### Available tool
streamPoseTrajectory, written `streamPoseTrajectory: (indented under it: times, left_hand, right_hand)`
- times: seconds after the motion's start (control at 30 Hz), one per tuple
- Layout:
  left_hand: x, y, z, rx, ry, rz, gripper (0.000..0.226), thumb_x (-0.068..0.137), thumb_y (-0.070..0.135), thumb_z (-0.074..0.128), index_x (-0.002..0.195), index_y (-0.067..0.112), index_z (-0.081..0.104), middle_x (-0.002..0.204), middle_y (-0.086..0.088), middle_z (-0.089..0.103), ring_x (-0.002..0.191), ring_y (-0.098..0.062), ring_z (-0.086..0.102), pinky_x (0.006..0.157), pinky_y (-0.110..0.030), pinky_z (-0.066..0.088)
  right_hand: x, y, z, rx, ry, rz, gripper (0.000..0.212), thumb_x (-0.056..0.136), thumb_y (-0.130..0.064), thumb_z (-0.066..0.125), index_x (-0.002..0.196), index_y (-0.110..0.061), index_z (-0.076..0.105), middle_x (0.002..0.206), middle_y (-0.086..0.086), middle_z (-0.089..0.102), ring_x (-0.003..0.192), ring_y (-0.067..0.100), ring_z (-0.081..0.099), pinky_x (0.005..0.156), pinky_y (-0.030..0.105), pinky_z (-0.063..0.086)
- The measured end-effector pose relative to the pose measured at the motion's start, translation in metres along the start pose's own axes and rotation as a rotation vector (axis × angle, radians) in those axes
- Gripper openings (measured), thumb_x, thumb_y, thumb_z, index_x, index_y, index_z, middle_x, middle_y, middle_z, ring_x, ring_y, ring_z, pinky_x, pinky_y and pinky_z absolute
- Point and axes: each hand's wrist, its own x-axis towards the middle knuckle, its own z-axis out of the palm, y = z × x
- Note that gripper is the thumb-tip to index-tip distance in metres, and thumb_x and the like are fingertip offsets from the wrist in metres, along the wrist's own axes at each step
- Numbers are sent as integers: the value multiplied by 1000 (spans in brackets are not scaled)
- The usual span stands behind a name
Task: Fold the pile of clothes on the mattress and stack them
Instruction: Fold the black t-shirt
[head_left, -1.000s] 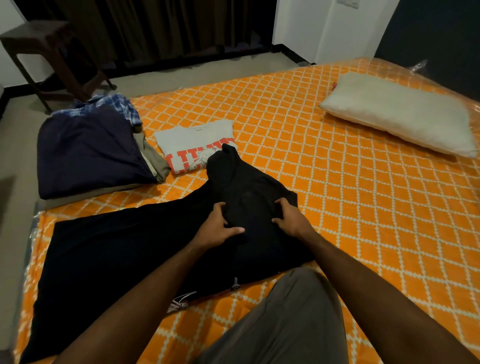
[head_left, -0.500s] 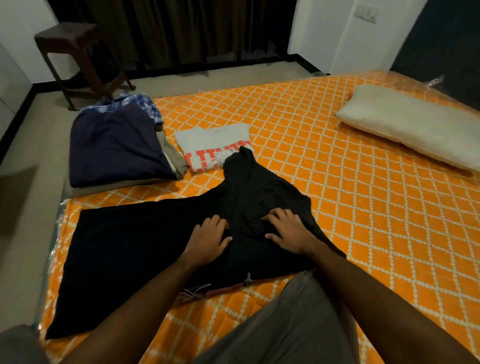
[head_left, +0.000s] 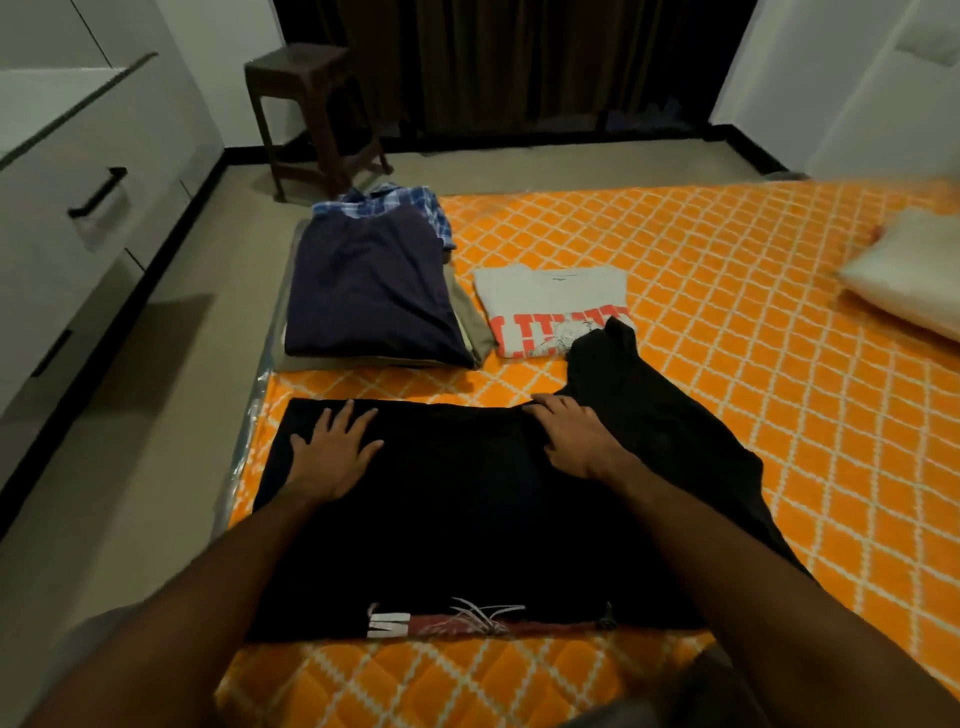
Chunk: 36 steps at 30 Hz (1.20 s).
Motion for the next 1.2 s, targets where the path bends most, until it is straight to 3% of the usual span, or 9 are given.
streamPoseTrajectory:
  times: [0.1,0.2,0.33,0.43,0.57,0.73,0.83,0.97,1.2]
  left_hand:
    - [13,-11,-5,175,143,50,57,104,44,38,157,38,20,163,0,26,140,-34,35,100,-62,36]
    - [31,-17,-17,314,189,123,60,93,27,57,150,25,39,145,-7,48,115,-35,54,84,-50,44]
    - [51,-16,-36,256,169,165,34,90,14,57,124,12,50,120,-12,50,85,-37,62,55,-40,39]
    - [56,-24,-33,156,176,130,29,95,14,52,122,9,46,121,-14,50,89,-41,63,60,-42,39]
    - [47,-36,-32,-64,243,110,27,97,20,53,119,6,46,119,-19,55,98,-42,60,74,-46,46]
    - [14,-51,-48,-107,311,150,22,80,-3,61,101,4,57,104,-18,55,97,-39,57,74,-48,49]
    - [-13,-52,-57,59,467,69,15,77,9,69,87,11,58,93,-12,58,90,-37,56,68,-45,42]
    - [-57,-47,-49,212,615,51,20,78,16,70,83,18,50,81,-3,56,82,-31,49,67,-39,26]
    - [-114,-68,0,336,429,250,37,65,9,78,96,14,59,83,-6,61,75,-34,60,62,-42,40]
  right_hand:
    - [30,1,-9,-30,-15,17,64,96,-18,52,156,-20,29,164,4,21,150,27,22,117,52,24]
    - [51,12,-17,-124,-70,64,51,97,-23,56,145,-22,40,149,7,41,136,29,40,110,51,34]
    - [63,24,-29,-239,-115,128,38,92,-40,67,122,-23,52,121,5,61,116,27,55,95,44,46]
    - [61,26,-34,-271,-150,206,20,97,-31,63,110,-18,56,109,5,62,99,24,62,77,40,54]
    - [47,23,-35,-323,-43,287,13,98,-14,56,110,-16,55,107,5,62,88,24,63,64,36,43]
    - [26,28,-23,278,188,499,27,92,-2,54,116,-12,65,115,12,67,99,29,65,83,43,57]
    - [-4,23,-16,569,362,535,36,95,-2,57,131,-7,64,132,13,64,119,27,62,105,42,50]
    - [-49,9,2,900,568,586,52,91,4,57,141,-8,56,140,11,60,129,25,56,114,40,42]
    - [-108,-22,48,1099,690,670,56,95,1,49,149,-10,46,143,12,55,133,26,52,115,45,40]
